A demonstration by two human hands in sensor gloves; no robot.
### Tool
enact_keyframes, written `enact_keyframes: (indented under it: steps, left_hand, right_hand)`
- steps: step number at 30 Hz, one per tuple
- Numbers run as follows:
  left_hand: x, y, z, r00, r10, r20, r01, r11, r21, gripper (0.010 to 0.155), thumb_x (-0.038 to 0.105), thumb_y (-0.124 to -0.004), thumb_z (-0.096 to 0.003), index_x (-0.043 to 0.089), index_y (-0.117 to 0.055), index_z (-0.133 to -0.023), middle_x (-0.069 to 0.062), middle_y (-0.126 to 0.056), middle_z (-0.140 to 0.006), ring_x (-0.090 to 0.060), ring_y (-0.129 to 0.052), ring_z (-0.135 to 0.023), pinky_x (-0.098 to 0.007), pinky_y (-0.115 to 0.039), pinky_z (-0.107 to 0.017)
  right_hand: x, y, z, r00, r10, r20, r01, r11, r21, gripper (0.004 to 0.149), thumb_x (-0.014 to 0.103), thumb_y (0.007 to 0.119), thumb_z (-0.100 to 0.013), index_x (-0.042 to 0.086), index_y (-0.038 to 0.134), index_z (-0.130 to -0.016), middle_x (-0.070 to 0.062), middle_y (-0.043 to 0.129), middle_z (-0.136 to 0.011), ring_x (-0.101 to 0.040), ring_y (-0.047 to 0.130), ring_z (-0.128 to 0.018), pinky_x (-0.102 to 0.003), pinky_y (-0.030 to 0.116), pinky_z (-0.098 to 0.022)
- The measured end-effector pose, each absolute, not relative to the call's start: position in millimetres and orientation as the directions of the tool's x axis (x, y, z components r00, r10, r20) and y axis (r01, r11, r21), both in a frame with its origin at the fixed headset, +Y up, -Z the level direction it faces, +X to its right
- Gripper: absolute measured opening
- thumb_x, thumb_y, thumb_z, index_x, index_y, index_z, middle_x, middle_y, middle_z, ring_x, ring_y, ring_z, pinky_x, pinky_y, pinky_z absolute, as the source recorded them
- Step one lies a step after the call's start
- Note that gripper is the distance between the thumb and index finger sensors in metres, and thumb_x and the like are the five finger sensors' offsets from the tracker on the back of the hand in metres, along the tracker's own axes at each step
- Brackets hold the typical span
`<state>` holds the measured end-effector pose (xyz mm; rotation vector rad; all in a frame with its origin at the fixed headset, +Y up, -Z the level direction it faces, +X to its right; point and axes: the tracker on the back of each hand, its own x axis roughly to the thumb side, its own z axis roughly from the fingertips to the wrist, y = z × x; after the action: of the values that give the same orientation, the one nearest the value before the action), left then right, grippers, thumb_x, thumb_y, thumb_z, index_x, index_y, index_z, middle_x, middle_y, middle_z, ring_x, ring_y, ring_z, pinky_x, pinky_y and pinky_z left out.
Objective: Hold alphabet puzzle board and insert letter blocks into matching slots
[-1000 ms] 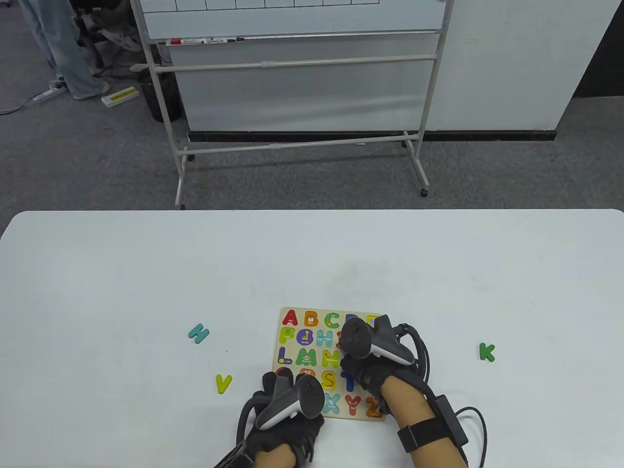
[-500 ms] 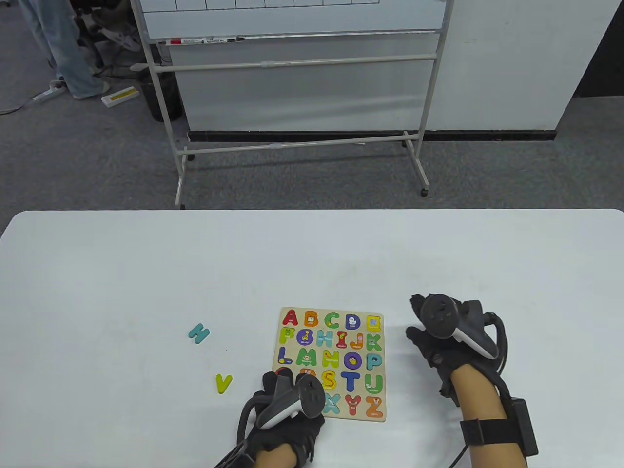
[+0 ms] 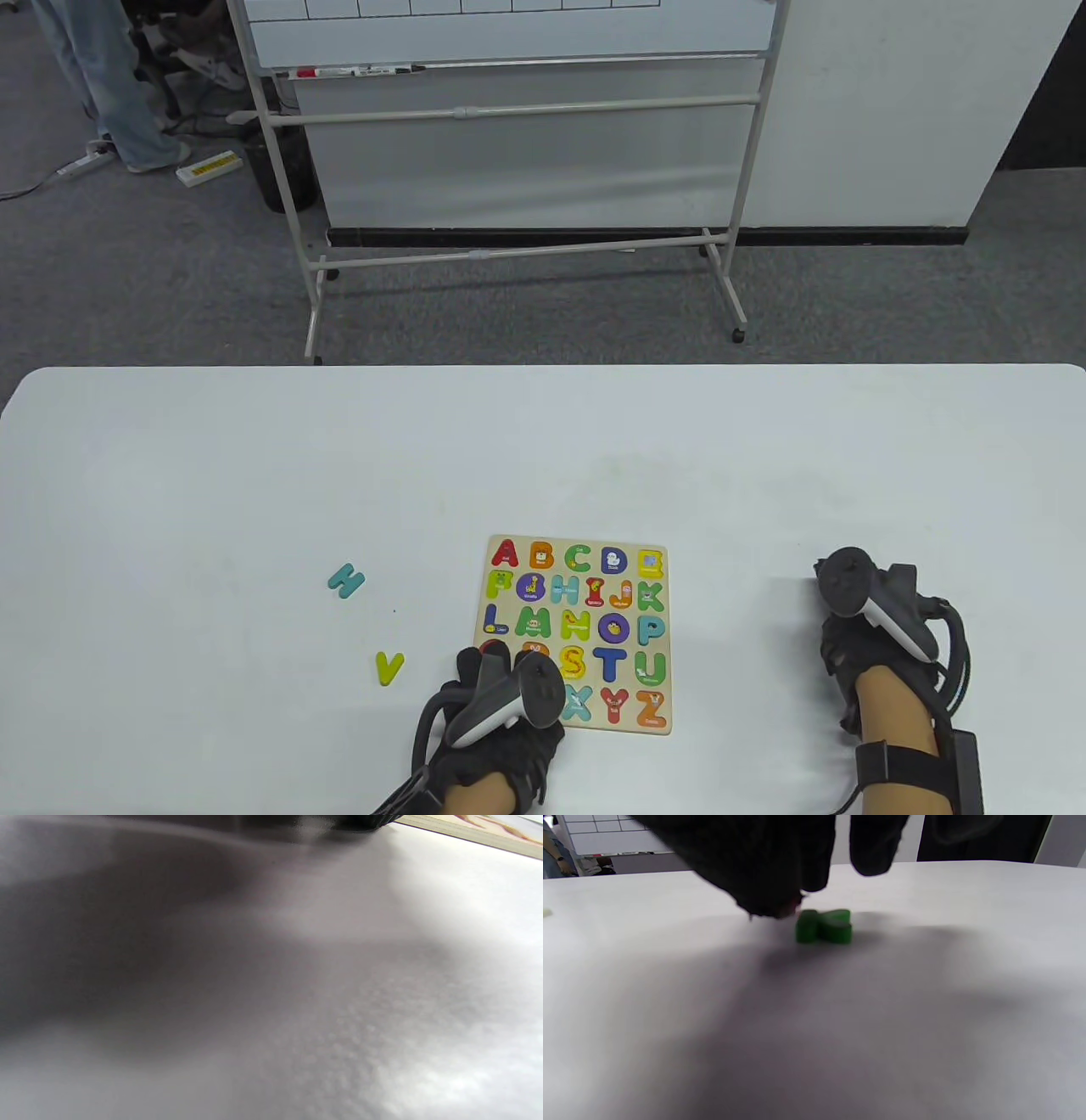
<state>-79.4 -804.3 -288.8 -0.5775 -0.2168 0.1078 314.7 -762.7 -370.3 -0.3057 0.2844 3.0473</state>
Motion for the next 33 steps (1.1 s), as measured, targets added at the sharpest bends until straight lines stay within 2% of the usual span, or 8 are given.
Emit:
enact_keyframes:
  steps: [6,13,20,26,33]
  left_hand:
    - [-79.6,-804.5,-288.8,0.972,0.162,0.173,-0.04,0.833,-0.552,0.082,0.05,-0.05,-0.0513,0.009,-0.003,-0.105,-0.031,0.005,-0.105,-0.063,0.002,-0.093,-0.072,-0.022,-0.064]
    - [-79.7,-804.7,-288.8,0.972,0.163,0.172,-0.041,0.833,-0.552,0.082,0.05,-0.05,-0.0514,0.009,-0.003,-0.105,-0.031,0.005,-0.105,-0.063,0.002,-0.093,-0.072,-0.022,-0.064]
    - [-79.7,-804.7,-288.7,0.971,0.163,0.172,-0.042,0.833,-0.552,0.082,0.05,-0.05,-0.0513,0.009,-0.003,-0.105,-0.031,0.005,-0.105,-0.063,0.002,-0.093,-0.072,-0.022,-0.064]
    - [-79.8,-804.8,-288.8,0.971,0.166,0.171,-0.045,0.832,-0.553,0.082,0.05,-0.05,-0.0514,0.009,-0.003,-0.105,-0.031,0.005,-0.105,-0.063,0.002,-0.093,-0.073,-0.022,-0.064]
    - [-79.8,-804.7,-288.8,0.971,0.164,0.172,-0.042,0.832,-0.553,0.082,0.05,-0.05,-0.0513,0.01,-0.003,-0.105,-0.031,0.005,-0.105,-0.063,0.002,-0.093,-0.072,-0.022,-0.064]
  right_hand:
    - [319.4,-773.8,-367.3,-0.973,-0.001,-0.23,-0.036,-0.987,0.154,0.07,0.021,0.088,-0.045,0.025,0.059,-0.109,-0.005,0.064,-0.115,-0.041,0.062,-0.109,-0.072,0.042,-0.073]
    - [321.5,-775.7,-367.0,-0.973,0.005,-0.229,-0.026,-0.996,0.091,0.06,0.021,0.088,-0.047,0.027,0.071,-0.104,-0.001,0.072,-0.11,-0.036,0.07,-0.106,-0.068,0.049,-0.074]
    - [317.6,-775.0,-369.1,-0.98,-0.059,-0.187,0.049,-0.997,0.056,0.056,0.023,0.09,-0.045,0.025,0.078,-0.1,-0.003,0.08,-0.104,-0.032,0.085,-0.094,-0.062,0.058,-0.073]
    - [319.5,-774.3,-371.4,-0.982,-0.04,-0.184,0.029,-0.998,0.062,0.056,0.024,0.092,-0.043,0.021,0.08,-0.098,-0.007,0.083,-0.101,-0.034,0.091,-0.085,-0.058,0.065,-0.069]
    - [311.3,-768.8,-372.1,-0.99,-0.011,-0.143,0.008,-1.0,0.023,0.057,0.024,0.094,-0.042,0.02,0.081,-0.097,-0.007,0.084,-0.1,-0.035,0.092,-0.083,-0.057,0.066,-0.068]
